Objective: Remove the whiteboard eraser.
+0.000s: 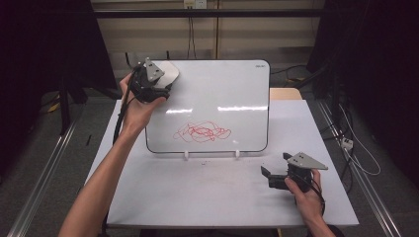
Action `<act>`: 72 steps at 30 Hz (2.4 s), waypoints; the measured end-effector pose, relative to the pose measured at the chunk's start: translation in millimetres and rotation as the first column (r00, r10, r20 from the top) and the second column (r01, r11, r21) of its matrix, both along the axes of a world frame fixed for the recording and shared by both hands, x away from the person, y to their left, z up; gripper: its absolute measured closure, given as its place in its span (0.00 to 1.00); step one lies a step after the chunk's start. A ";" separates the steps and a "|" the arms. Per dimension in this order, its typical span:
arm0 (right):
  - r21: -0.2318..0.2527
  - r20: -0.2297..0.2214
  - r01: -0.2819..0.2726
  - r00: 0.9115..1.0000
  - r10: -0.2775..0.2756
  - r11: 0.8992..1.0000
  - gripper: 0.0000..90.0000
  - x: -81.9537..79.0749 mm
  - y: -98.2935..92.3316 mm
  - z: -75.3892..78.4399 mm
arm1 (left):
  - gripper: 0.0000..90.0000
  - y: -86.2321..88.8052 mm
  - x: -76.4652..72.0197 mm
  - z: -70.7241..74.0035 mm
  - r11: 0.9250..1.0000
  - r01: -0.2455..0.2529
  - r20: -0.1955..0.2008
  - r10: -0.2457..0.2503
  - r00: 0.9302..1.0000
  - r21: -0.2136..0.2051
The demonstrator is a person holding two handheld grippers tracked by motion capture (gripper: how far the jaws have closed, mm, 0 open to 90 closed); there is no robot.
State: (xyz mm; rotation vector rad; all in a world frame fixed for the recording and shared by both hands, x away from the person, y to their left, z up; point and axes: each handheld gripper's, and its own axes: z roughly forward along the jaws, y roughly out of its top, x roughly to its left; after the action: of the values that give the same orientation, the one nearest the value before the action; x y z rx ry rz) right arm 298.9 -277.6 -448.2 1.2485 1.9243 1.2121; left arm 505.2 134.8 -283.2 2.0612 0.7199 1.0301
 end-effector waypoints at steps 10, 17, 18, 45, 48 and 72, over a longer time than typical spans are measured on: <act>-0.001 0.001 0.000 1.000 0.000 1.000 0.05 -0.3 0.1 0.1 | 0.32 -4.9 0.4 -3.2 0.999 -0.024 0.020 0.023 1.000 0.040; 0.001 0.001 -0.004 1.000 0.004 1.000 0.05 -0.4 0.5 0.1 | 0.31 -9.4 1.3 -5.9 0.996 -0.045 0.030 0.043 0.999 0.074; 0.001 0.002 -0.004 1.000 0.004 1.000 0.05 -0.4 0.5 0.1 | 0.31 -10.2 1.6 -6.6 0.995 -0.048 0.033 0.045 0.998 0.085; -0.002 -0.001 -0.004 1.000 0.004 1.000 0.05 0.1 0.0 -0.2 | 0.34 -5.3 0.2 -1.2 0.998 -0.034 -0.011 0.034 0.999 0.055; -0.001 -0.001 -0.005 1.000 0.005 1.000 0.05 -0.3 0.4 -0.1 | 0.34 -2.6 0.9 -0.5 0.999 -0.033 -0.024 0.033 0.999 0.026; 0.002 0.001 -0.004 1.000 0.004 1.000 0.05 -0.9 0.5 0.8 | 0.34 23.0 -21.7 5.4 0.990 -0.005 -0.053 -0.002 0.999 -0.144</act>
State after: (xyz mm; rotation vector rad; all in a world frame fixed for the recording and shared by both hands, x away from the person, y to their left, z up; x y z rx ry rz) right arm 298.0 -277.1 -447.4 1.2456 1.9269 1.2164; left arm 483.5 157.7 -277.8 1.9696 0.7993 0.9000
